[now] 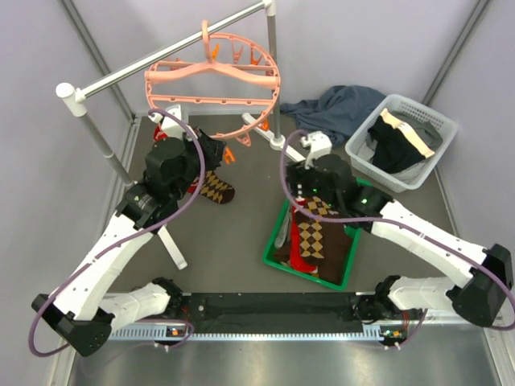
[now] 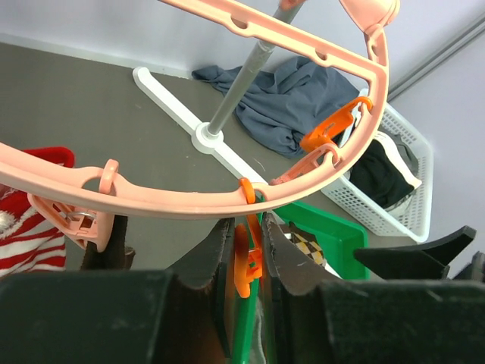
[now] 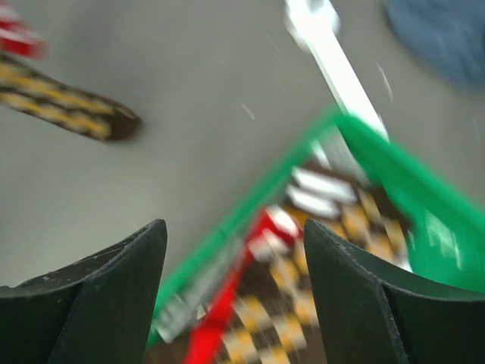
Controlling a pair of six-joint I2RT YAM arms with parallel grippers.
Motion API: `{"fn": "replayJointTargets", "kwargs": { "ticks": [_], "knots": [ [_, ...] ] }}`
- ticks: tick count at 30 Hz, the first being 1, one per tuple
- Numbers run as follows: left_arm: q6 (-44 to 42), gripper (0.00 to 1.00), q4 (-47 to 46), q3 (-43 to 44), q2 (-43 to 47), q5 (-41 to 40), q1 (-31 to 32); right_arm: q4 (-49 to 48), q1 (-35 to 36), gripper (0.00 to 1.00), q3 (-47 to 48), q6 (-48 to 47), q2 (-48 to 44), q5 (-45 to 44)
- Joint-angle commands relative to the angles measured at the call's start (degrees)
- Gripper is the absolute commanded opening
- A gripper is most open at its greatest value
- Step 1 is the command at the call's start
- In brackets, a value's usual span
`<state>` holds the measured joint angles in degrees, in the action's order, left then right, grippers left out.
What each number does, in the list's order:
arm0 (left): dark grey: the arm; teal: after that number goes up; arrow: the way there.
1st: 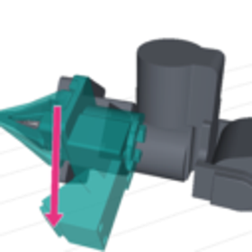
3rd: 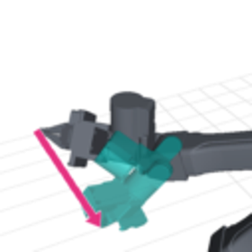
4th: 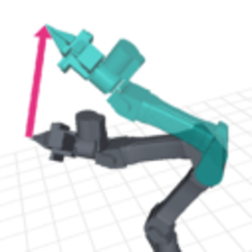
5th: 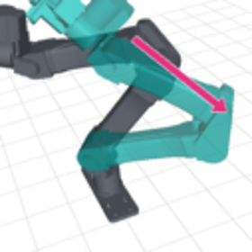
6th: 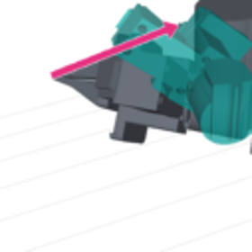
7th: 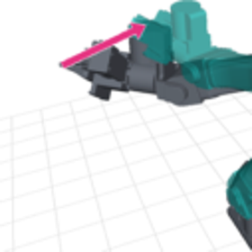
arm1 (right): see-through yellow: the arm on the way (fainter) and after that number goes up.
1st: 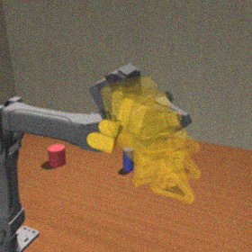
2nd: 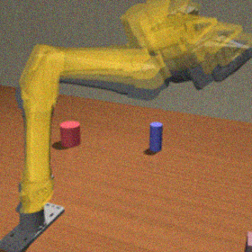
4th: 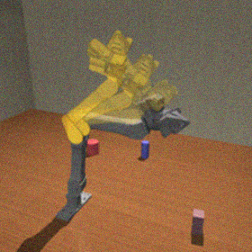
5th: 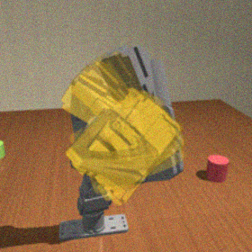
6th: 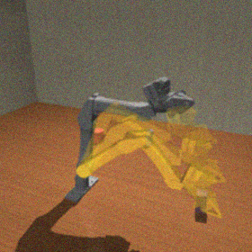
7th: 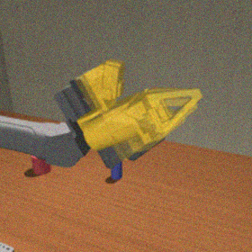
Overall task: Clip the socks to the hanger
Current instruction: Pick up the sock from the bin.
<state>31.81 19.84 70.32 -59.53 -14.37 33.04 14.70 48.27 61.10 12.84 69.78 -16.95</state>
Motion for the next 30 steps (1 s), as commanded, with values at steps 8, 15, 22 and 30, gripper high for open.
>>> {"fn": "replayJointTargets", "kwargs": {
  "ticks": [8,15,22,30],
  "knots": [
    [-4.13,0.13,-5.51,-0.80,0.12,2.68,0.10,11.85,-19.70,0.63,-9.43,19.32,-1.24,7.99],
    [-4.21,0.13,-5.07,-0.28,0.03,2.59,0.10,10.26,-21.90,0.57,-2.22,21.52,13.52,7.54],
    [-4.39,0.13,-4.63,-0.10,-0.24,2.51,0.10,9.46,-21.90,0.32,0.07,22.49,24.44,9.39],
    [-4.65,0.13,-4.89,0.34,-0.24,2.68,0.10,17.46,-21.73,0.00,0.25,16.96,15.40,12.02]
  ]
}}
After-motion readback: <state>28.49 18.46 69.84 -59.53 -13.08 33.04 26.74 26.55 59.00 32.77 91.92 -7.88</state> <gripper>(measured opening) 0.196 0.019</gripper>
